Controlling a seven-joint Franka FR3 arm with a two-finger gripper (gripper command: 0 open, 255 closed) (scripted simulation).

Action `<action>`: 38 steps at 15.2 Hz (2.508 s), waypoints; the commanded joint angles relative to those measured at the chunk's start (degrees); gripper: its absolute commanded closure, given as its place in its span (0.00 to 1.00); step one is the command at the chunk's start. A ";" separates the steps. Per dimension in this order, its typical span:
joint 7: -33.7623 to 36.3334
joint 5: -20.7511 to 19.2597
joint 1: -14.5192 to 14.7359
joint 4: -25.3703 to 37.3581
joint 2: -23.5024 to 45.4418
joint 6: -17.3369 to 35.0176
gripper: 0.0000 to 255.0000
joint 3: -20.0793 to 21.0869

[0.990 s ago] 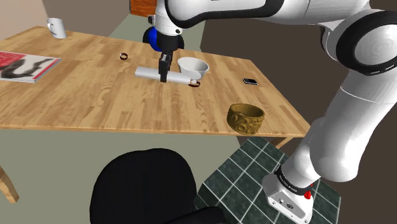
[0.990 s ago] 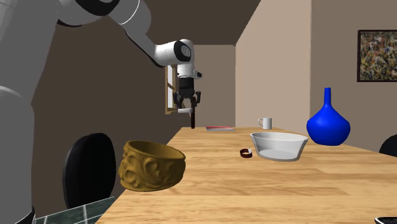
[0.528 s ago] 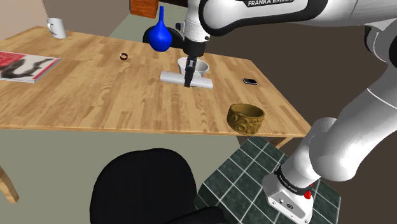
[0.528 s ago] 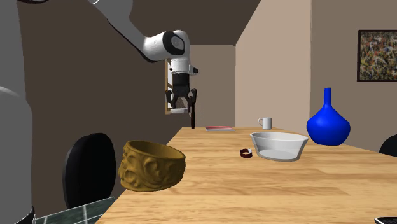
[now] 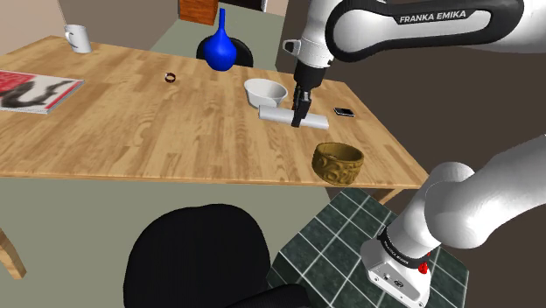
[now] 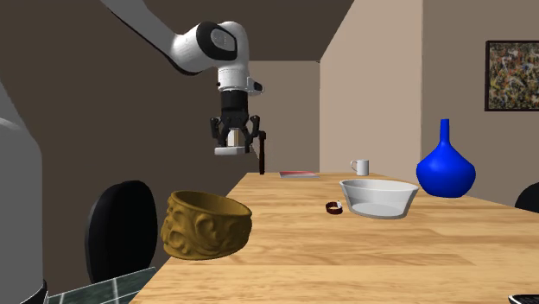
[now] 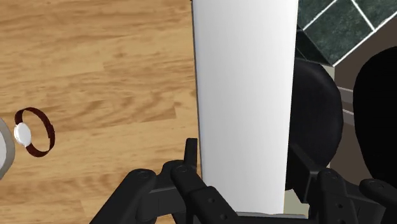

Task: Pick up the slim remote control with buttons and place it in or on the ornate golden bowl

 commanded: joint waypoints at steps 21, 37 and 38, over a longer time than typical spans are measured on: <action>-13.39 -7.73 -7.53 -26.16 -29.88 -3.28 1.00 -11.31; -13.26 -8.39 -7.82 -30.65 -28.90 2.18 0.00 -11.92; -13.25 -8.38 -7.82 -30.64 -28.91 2.16 0.00 -11.91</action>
